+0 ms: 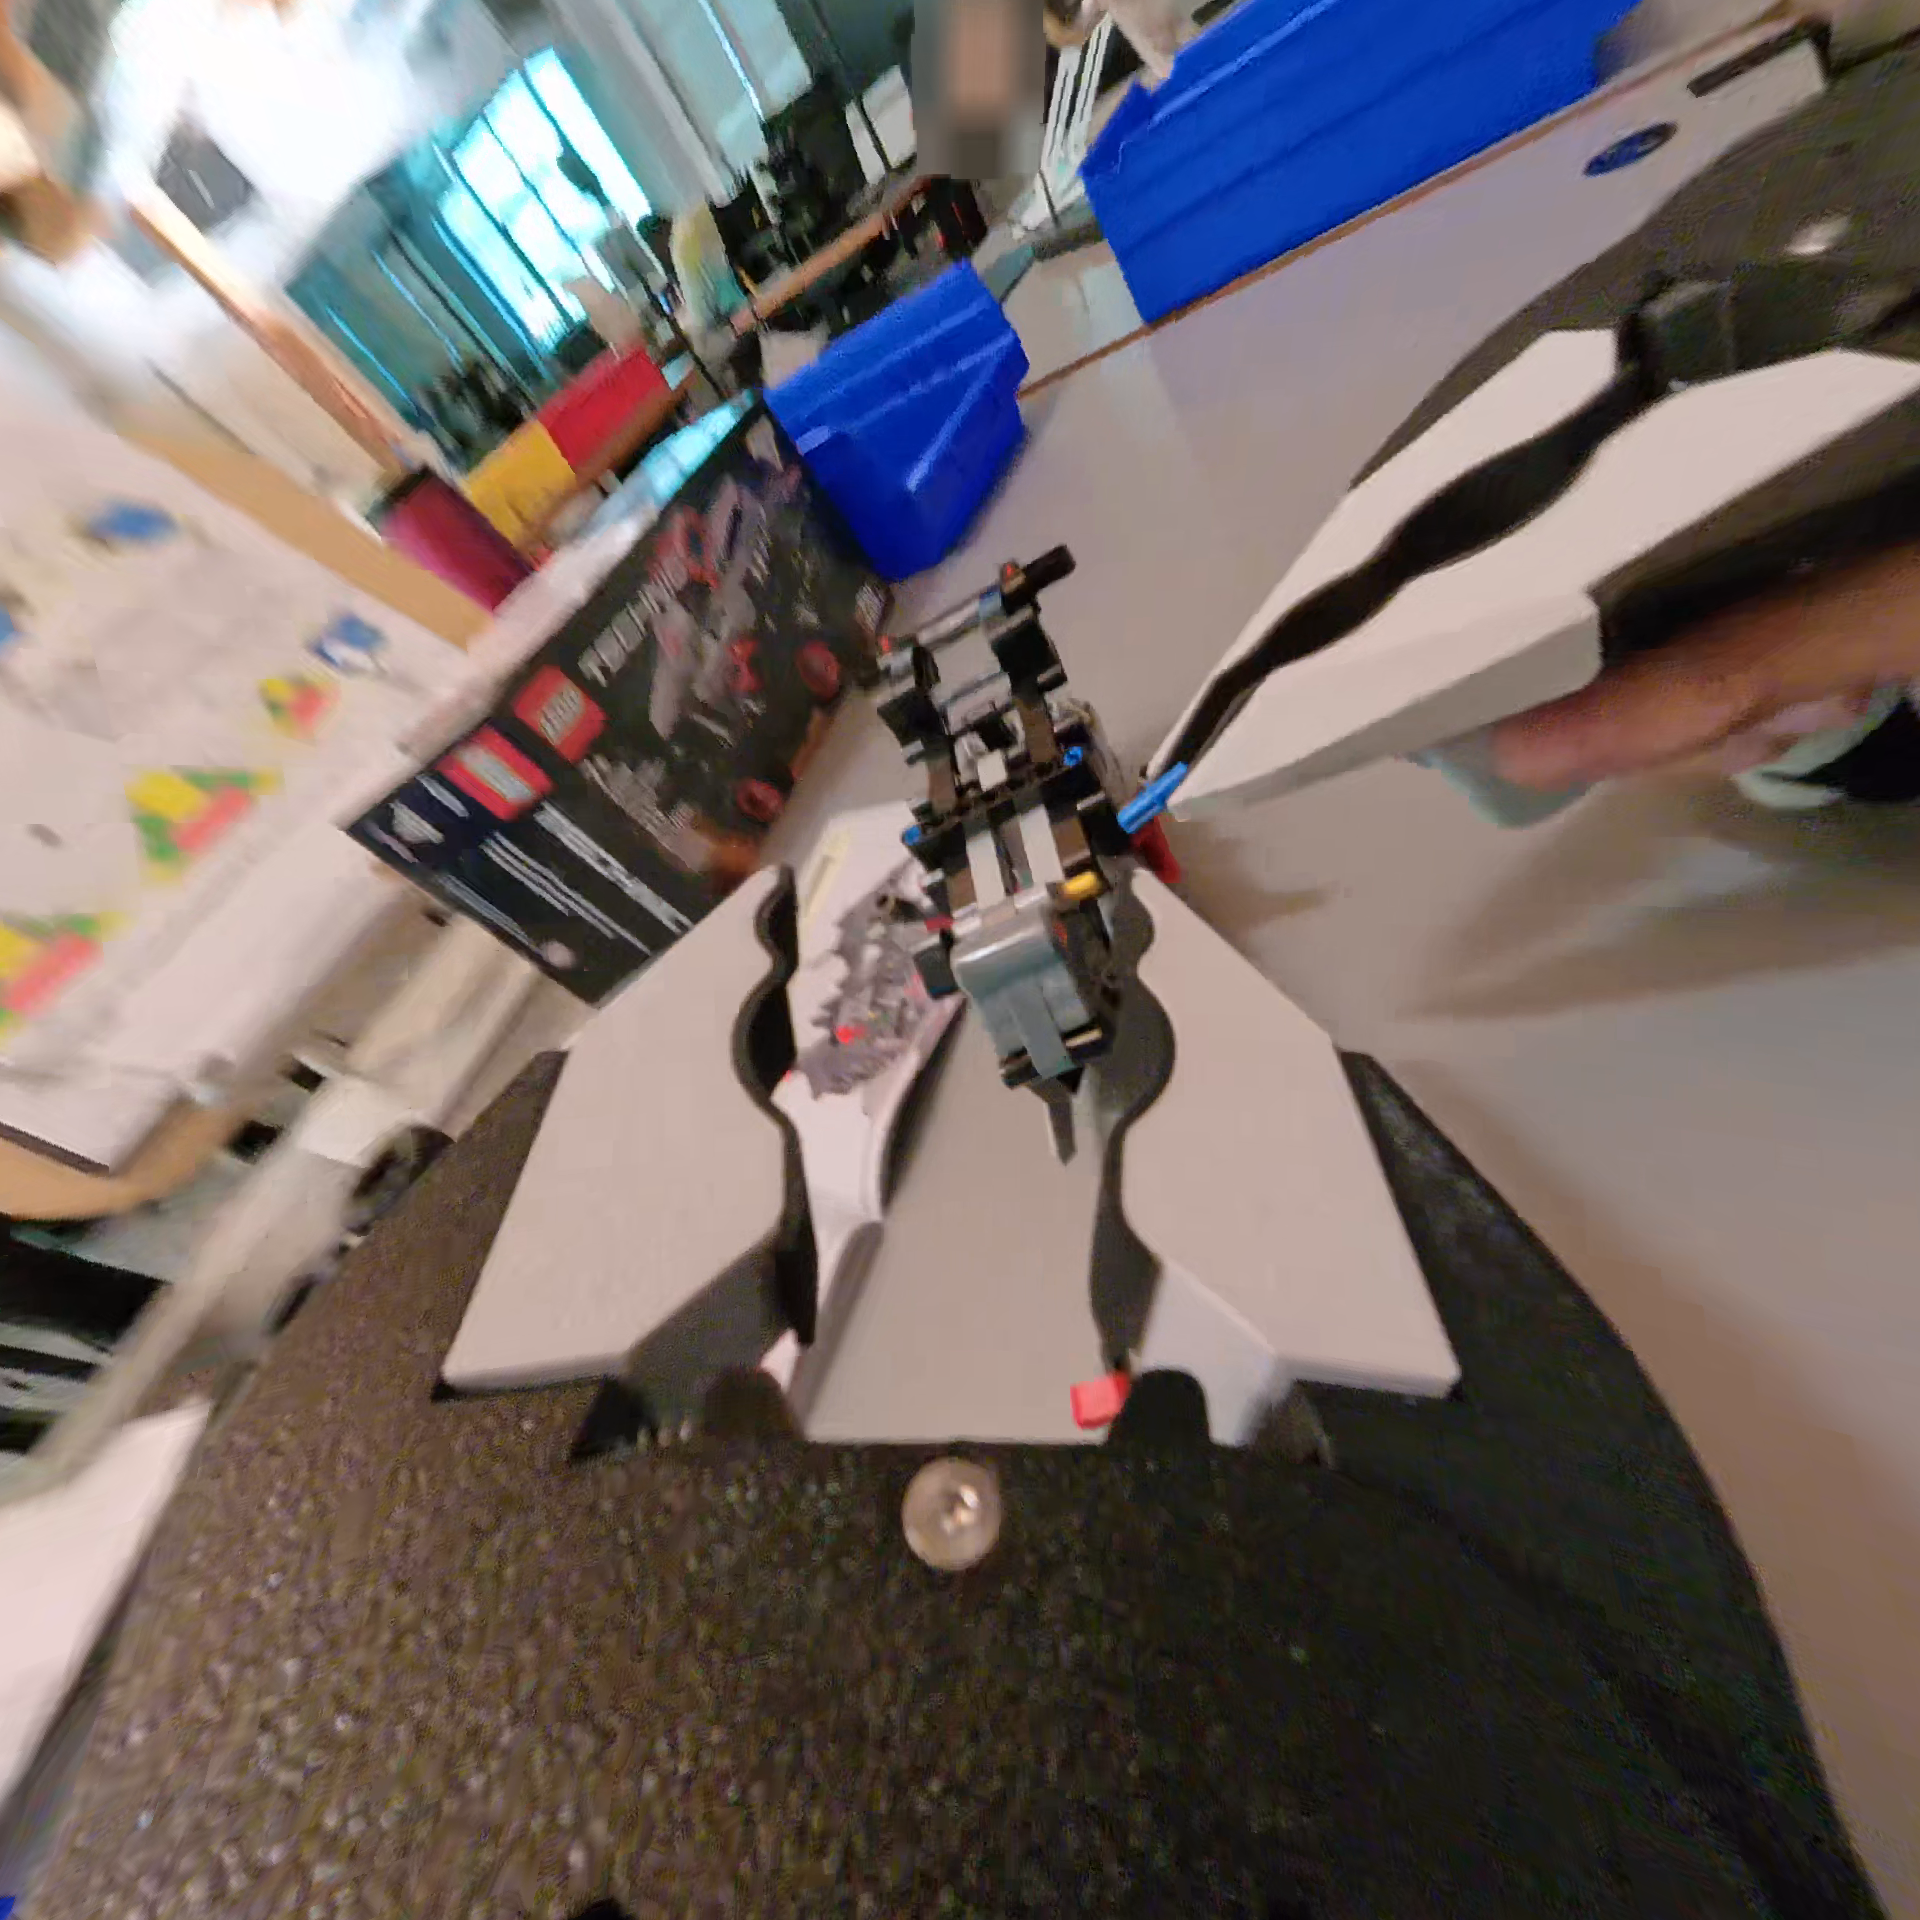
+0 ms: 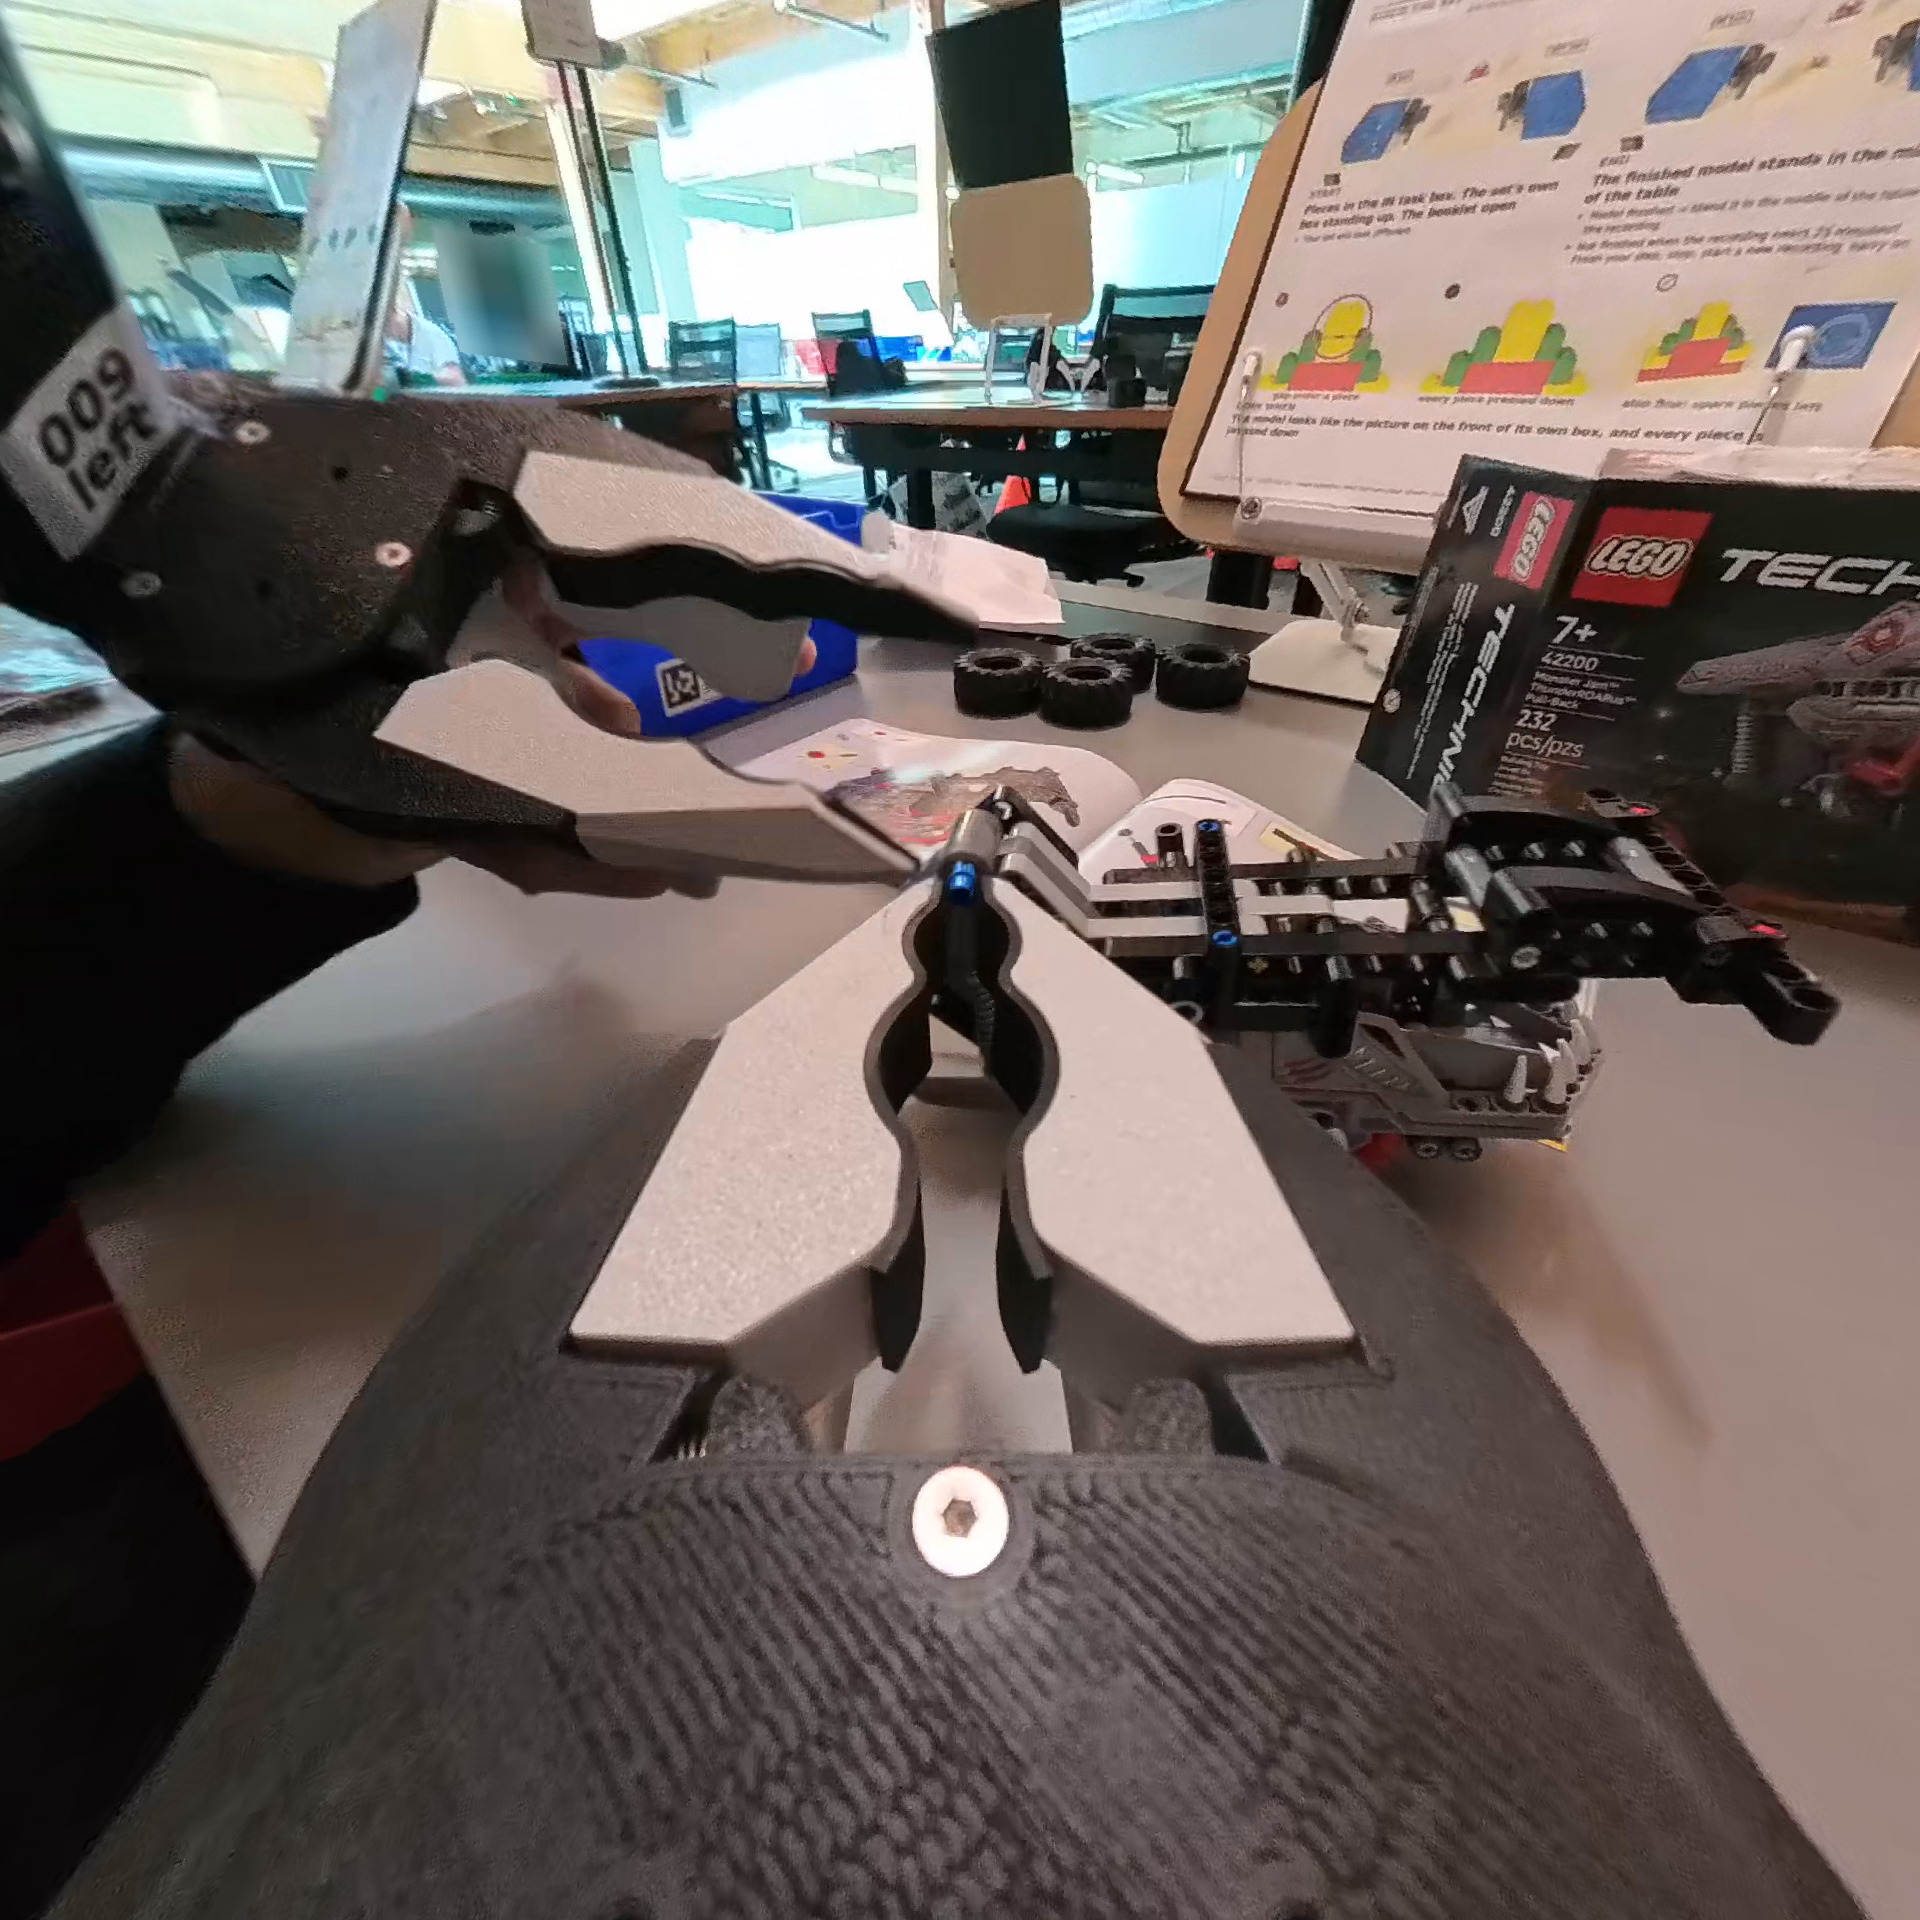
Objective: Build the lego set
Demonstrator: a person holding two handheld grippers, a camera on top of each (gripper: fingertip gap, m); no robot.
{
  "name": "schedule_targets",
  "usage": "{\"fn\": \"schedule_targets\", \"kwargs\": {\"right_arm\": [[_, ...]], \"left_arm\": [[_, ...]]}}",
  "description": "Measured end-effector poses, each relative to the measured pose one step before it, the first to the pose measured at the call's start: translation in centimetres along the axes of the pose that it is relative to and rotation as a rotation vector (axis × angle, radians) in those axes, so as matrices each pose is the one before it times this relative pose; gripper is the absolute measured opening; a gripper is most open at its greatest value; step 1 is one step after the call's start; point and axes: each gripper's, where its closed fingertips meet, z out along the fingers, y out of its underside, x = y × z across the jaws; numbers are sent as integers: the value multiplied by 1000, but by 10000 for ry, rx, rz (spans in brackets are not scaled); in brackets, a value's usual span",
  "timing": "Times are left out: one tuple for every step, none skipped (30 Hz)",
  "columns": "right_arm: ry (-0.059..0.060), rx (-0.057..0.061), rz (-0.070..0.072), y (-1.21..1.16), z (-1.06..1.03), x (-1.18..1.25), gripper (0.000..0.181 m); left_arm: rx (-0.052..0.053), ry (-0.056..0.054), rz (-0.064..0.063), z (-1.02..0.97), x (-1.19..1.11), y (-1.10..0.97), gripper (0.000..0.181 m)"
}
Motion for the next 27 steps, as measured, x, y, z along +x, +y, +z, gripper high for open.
{"fn": "schedule_targets", "kwargs": {"right_arm": [[99,32,-43,5,141,231,4],[71,-96,-34,164,168,242,4],[51,-125,-21,228,214,211,4],[27,-31,25,93,182,134,4],[-18,34,-8,-68,129,21,4],[5,-33,-22,42,121,28,4],[40,-94,-19,116,97,51,4],[35,-58,-15,70,70,49,4],[-14,-35,-26,39,70,-37,4],[5,-11,-24,8,48,1,4],[50,-15,-36,13,59,76,4],[52,-81,-50,105,93,85,4],[18,-60,-47,74,113,42,4],[24,-89,-14,111,114,61,4],[-43,-113,-4,140,116,-65,4],[20,-44,-10,58,53,17,4],[65,-41,0,58,30,90,4],[31,-54,-2,65,33,45,4],[-41,-45,-25,59,49,-81,4],[-12,-10,-56,19,15,-75,4],[-8,-10,-69,8,9,-103,4],[34,-34,-55,45,31,-32,4],[14,-74,-50,87,76,-40,4],[14,-60,-27,83,63,-4,4],[35,0,9,-3,14,46,4],[12,-8,26,12,0,43,4],[14,-7,19,7,17,40,4]], "left_arm": [[-283,241,-606,340,3,748,64],[-259,235,-484,349,-2,701,66],[-248,245,-361,348,30,656,65],[-247,274,-260,341,106,597,64],[-151,267,-173,289,143,391,60],[-54,281,-122,245,226,202,57],[-29,236,-139,220,178,107,56],[33,167,-128,171,127,-1,52],[93,124,-98,127,105,-96,47],[73,154,-76,142,171,-81,44],[4,89,-89,162,108,-9,41],[36,6,-40,114,17,-55,38],[106,33,15,50,95,-149,38],[25,-37,-3,31,13,-41,37],[-5,-57,1,-4,-15,6,37],[-15,-33,4,-18,-35,55,37],[9,-18,-44,-21,-15,59,37],[15,-22,-68,-37,-19,40,37],[17,-22,-75,-13,-23,39,37],[13,-14,-107,-8,-34,38,37],[-9,-6,-110,8,-28,33,37],[1,15,-46,16,12,9,36],[-3,8,-14,12,16,21,36],[-28,-2,-46,32,-4,22,36],[-19,-1,-39,53,16,21,36],[13,-24,-32,26,-12,-15,36],[-1,-7,-85,25,-12,20,36]]}}
